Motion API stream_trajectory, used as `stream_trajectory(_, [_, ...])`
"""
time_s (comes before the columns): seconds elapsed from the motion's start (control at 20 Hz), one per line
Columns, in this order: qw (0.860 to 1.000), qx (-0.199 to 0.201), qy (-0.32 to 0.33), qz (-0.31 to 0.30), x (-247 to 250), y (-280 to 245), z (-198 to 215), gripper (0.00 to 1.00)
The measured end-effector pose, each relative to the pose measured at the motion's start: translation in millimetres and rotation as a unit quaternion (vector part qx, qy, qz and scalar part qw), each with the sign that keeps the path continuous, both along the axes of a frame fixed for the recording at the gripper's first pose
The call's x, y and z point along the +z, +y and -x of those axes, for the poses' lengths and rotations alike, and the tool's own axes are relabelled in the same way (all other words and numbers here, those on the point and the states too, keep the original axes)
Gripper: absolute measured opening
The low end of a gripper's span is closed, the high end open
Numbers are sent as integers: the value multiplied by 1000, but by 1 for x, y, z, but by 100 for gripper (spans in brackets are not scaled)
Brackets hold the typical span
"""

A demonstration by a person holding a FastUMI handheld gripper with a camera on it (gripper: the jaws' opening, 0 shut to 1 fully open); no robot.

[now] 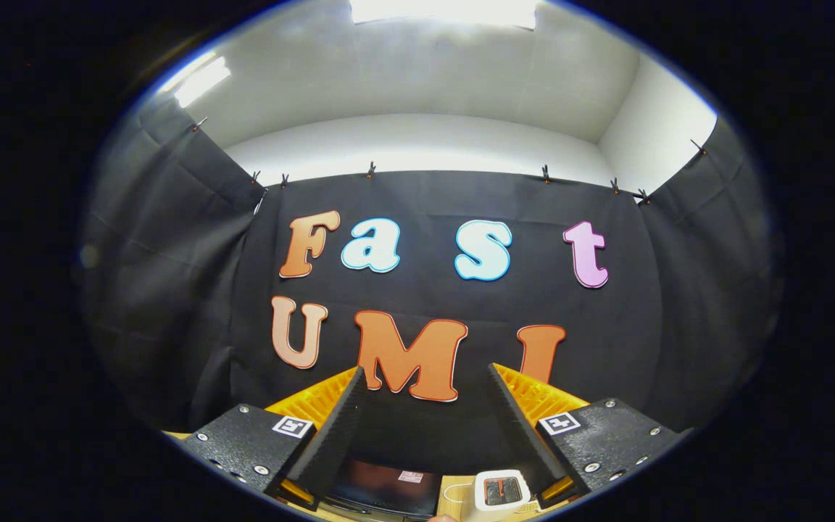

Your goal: Open the toaster oven, put the food inside, and close the toaster oven door.

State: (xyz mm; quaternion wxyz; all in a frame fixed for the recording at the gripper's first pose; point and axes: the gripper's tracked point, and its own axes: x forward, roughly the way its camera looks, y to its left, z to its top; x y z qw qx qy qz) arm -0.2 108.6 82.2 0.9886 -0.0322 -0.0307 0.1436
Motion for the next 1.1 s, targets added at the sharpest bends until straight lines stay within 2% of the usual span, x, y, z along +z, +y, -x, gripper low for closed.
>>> stream_trajectory(0.7, [999, 30, -2, -17, -2, 19, -3, 99])
stream_trajectory(0.85, [998, 42, 5, -36, -3, 24, 0, 99])
stream_trajectory(1.1, [998, 35, 0, -42, -1, 17, -2, 99])
